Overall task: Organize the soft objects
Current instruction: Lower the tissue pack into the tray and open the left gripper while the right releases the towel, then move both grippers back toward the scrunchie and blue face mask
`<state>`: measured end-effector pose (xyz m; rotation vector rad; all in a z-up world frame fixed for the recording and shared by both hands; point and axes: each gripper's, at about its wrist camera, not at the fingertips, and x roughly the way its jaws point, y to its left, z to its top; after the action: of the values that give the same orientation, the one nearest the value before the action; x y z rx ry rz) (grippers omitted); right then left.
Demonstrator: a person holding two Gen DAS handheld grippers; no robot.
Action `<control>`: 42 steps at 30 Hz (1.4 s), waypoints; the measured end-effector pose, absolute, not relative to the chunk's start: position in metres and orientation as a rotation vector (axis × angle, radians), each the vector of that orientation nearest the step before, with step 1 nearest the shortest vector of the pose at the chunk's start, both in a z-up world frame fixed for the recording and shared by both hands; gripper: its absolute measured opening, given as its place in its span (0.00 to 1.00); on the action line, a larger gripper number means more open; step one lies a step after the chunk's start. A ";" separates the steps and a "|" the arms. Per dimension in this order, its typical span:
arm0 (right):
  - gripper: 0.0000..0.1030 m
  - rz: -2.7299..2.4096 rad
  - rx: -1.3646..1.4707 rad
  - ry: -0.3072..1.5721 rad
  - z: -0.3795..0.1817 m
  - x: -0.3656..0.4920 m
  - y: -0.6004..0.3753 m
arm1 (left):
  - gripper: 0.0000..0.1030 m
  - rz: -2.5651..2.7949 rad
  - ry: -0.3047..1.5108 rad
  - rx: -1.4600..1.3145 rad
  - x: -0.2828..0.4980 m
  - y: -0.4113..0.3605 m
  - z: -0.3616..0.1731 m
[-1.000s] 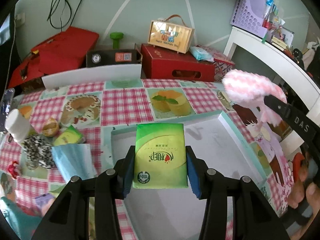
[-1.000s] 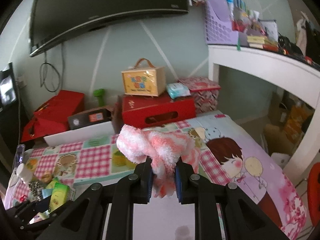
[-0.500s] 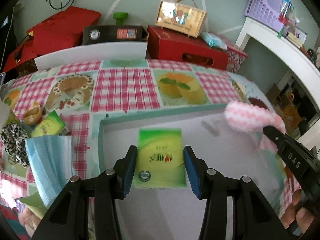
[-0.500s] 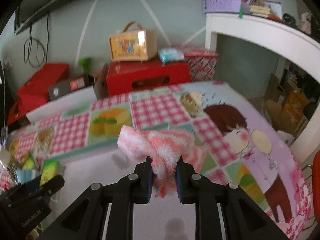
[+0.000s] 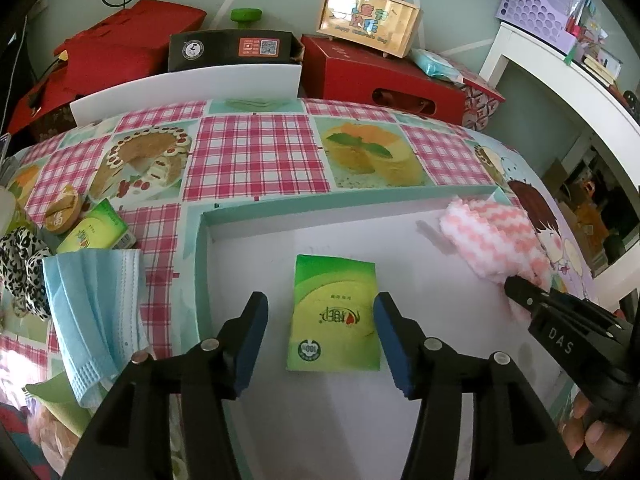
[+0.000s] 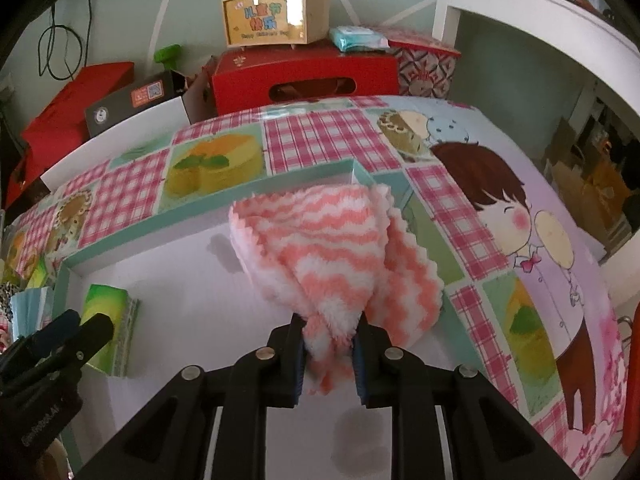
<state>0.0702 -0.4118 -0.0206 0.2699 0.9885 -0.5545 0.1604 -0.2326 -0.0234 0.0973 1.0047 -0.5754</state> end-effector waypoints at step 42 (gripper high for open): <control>1.00 -0.573 0.242 0.952 0.001 0.071 -0.400 | 0.94 -0.517 0.993 0.047 0.166 -0.206 -0.006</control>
<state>0.0710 -0.4001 0.0013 0.2417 0.9516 -0.5735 0.1655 -0.2064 -0.0058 0.0467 0.9926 -0.5171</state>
